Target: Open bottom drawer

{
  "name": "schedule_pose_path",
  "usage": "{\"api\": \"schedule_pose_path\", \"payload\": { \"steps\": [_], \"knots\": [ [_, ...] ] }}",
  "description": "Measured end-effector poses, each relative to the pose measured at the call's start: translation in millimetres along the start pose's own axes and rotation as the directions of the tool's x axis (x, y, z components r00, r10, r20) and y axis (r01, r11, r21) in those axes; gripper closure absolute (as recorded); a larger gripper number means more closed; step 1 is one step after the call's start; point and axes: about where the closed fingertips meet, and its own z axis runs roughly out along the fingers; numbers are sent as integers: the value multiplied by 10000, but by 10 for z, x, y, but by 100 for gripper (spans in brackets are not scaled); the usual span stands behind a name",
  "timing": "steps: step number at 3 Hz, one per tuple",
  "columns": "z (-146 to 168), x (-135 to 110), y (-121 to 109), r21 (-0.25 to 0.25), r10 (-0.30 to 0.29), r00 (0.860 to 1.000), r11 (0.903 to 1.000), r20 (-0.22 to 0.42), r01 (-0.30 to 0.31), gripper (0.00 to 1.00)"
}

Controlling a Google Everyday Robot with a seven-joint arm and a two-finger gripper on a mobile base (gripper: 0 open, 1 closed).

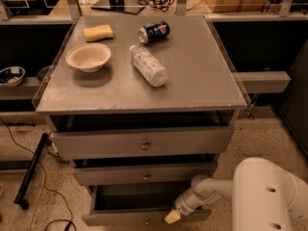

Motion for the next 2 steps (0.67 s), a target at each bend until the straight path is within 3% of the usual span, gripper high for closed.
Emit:
{"api": "schedule_pose_path", "payload": {
  "steps": [2],
  "knots": [
    [0,0,0,0,0,10000,10000,0,0,95]
  ]
}}
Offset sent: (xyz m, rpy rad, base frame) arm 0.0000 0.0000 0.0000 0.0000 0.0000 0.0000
